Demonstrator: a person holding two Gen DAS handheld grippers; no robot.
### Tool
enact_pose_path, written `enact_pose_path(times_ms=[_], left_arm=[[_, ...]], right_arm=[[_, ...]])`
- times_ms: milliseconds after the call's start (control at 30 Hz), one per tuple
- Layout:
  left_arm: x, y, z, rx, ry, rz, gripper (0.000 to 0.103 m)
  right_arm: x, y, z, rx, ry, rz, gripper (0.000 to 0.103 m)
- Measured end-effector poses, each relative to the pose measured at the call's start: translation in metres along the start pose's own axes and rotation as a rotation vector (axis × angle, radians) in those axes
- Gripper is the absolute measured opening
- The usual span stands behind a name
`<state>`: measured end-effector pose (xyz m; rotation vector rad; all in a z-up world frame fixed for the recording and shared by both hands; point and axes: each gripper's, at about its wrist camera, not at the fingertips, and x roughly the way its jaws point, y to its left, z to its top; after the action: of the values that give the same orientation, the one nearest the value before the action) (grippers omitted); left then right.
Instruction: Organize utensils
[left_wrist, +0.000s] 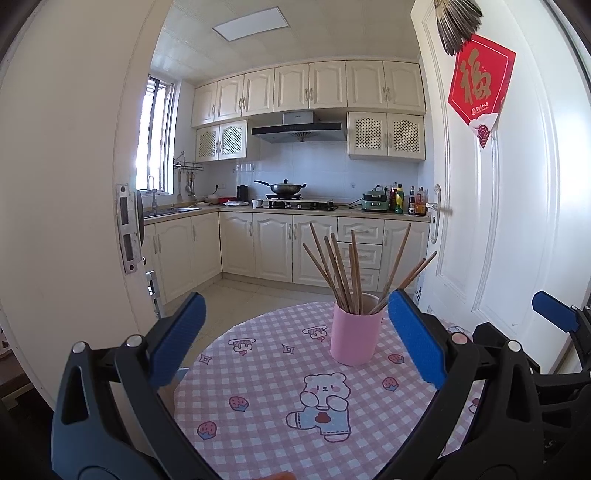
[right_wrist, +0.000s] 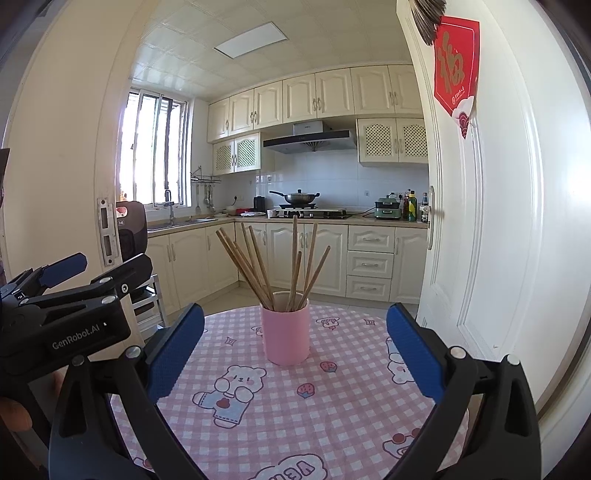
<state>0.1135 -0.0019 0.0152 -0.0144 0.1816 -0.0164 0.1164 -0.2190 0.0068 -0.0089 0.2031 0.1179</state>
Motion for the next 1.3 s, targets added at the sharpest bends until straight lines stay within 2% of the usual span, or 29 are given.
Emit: enact_pose_path(times_ms=[1300], left_arm=[[-0.0019, -0.0032, -0.0024, 0.021, -0.01, 0.007, 0.097]], right_arm=[[0.0005, 0.0003, -0.003, 0.022, 0.018, 0.007, 0.095]])
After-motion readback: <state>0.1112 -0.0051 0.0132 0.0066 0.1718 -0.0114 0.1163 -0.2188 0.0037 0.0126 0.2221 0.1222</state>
